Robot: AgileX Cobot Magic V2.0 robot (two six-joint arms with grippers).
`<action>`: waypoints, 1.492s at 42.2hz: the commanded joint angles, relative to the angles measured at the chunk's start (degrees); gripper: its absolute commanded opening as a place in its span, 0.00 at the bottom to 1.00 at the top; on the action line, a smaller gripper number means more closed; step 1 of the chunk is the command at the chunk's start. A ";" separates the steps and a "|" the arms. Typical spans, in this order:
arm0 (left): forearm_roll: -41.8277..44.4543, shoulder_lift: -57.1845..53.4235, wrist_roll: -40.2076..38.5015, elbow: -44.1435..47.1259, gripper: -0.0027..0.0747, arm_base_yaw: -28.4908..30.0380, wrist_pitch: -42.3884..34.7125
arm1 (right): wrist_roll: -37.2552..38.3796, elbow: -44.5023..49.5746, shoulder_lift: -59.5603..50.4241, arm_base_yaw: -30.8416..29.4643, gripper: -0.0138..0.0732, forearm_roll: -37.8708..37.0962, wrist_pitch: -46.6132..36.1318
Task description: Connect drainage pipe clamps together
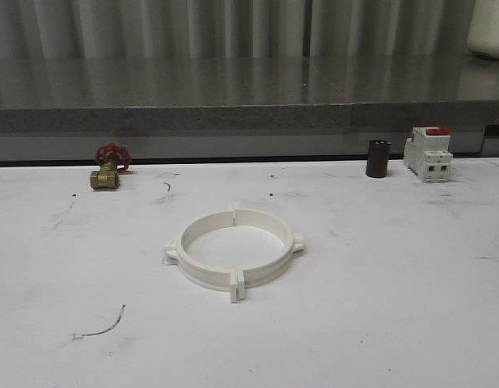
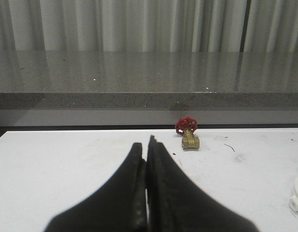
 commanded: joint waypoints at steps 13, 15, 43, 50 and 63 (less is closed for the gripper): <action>-0.01 -0.53 0.20 1.33 0.01 -0.53 -4.71 | -0.75 10.57 -4.01 -1.54 0.08 0.74 -17.15; -0.01 -0.53 0.20 1.33 0.01 -0.53 -4.71 | -0.75 10.45 -4.01 -1.54 0.08 0.74 -16.85; -0.01 -0.53 0.20 1.33 0.01 -0.53 -4.71 | 13.46 10.50 -4.01 -1.56 0.08 -8.42 -22.24; -0.01 -0.53 0.20 1.33 0.01 -0.53 -4.71 | 13.57 10.50 -4.01 -1.60 0.08 -9.67 -21.55; -0.01 -0.53 0.20 1.33 0.01 -0.53 -4.71 | 19.43 10.50 -4.01 -2.71 0.08 -11.15 -20.48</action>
